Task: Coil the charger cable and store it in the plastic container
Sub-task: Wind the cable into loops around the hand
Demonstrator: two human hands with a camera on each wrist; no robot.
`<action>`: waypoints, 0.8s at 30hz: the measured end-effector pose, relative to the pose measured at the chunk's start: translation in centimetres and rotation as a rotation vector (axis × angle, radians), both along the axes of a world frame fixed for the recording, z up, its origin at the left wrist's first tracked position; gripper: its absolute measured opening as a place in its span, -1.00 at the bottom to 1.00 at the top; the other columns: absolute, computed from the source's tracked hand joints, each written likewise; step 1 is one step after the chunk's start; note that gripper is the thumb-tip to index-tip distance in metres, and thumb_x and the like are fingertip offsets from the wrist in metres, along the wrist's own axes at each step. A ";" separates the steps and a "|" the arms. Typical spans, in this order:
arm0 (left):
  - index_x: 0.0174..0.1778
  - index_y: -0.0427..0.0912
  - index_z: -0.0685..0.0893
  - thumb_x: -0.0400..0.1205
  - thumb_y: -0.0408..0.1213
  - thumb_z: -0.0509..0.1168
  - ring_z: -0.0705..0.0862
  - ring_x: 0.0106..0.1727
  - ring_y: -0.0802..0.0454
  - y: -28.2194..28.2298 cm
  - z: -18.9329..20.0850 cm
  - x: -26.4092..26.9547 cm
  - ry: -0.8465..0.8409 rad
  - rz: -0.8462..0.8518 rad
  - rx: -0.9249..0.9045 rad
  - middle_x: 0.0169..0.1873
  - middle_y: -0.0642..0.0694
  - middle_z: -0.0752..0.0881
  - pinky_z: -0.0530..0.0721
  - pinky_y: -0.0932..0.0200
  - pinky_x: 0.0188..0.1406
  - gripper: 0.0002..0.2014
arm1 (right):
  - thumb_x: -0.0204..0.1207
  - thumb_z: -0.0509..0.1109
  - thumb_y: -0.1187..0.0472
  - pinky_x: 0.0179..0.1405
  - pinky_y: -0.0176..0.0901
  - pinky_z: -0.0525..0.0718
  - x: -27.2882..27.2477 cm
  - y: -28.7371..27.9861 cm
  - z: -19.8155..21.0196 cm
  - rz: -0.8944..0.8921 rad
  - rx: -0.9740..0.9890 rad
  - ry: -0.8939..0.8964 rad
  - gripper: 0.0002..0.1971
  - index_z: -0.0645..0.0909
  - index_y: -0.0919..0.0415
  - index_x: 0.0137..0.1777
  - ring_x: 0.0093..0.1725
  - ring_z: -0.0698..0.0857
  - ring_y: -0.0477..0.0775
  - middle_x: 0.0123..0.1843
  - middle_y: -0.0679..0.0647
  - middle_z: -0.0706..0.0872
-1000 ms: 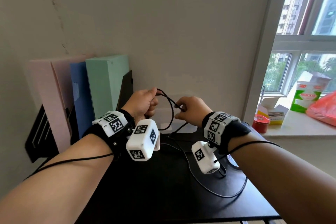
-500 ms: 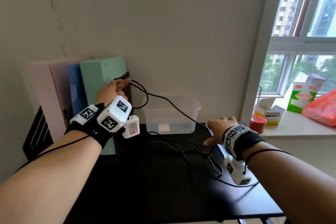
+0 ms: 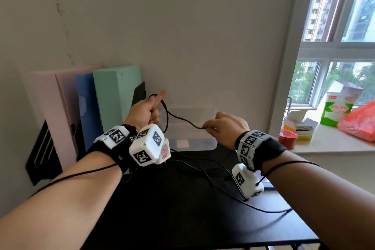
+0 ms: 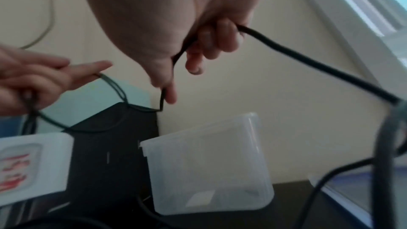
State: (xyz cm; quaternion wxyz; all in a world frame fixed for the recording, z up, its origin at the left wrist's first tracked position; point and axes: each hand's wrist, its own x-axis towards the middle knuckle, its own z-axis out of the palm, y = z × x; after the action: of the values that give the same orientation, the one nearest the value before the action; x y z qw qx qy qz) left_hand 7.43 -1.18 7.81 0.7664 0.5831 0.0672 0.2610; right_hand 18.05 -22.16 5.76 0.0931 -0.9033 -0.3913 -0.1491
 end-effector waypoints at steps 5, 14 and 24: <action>-0.14 -0.11 0.45 0.77 -0.29 -0.04 0.74 -0.42 0.21 -2.1 0.2 0.3 -0.032 -0.033 0.062 0.02 0.12 0.72 0.46 0.41 -0.63 -0.78 | 0.53 0.31 0.01 -0.07 -0.20 0.49 -2.1 2.0 1.6 0.260 -0.103 -0.164 -0.82 0.72 -0.16 0.04 0.19 0.54 -0.01 0.06 -0.09 0.60; -0.06 -0.13 0.56 0.71 -0.20 0.15 0.77 -0.24 0.09 -5.7 0.2 0.5 0.025 -0.134 0.076 -0.23 -0.01 0.76 0.76 0.08 -0.24 -0.87 | 0.27 0.33 0.48 0.03 -0.18 0.44 -3.4 5.3 4.2 0.409 0.400 0.214 -0.66 0.42 0.19 0.01 0.08 0.40 0.05 0.10 0.05 0.36; -0.12 -0.12 0.56 0.74 -0.21 0.04 0.26 -0.77 0.26 -4.9 0.4 1.4 0.122 -0.045 0.353 -0.47 -0.11 0.46 0.18 0.41 -0.79 -0.78 | 0.38 0.48 0.02 0.24 -0.04 0.50 -2.2 4.6 4.9 0.239 0.379 0.201 -0.67 0.62 0.02 0.14 0.14 0.58 0.03 0.04 -0.07 0.72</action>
State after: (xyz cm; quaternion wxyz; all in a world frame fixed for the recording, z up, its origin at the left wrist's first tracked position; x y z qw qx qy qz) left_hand 8.78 -6.07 8.17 0.6523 0.7247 0.0537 0.2153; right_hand 15.89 -17.59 10.67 0.3163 -0.8272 -0.4493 -0.1173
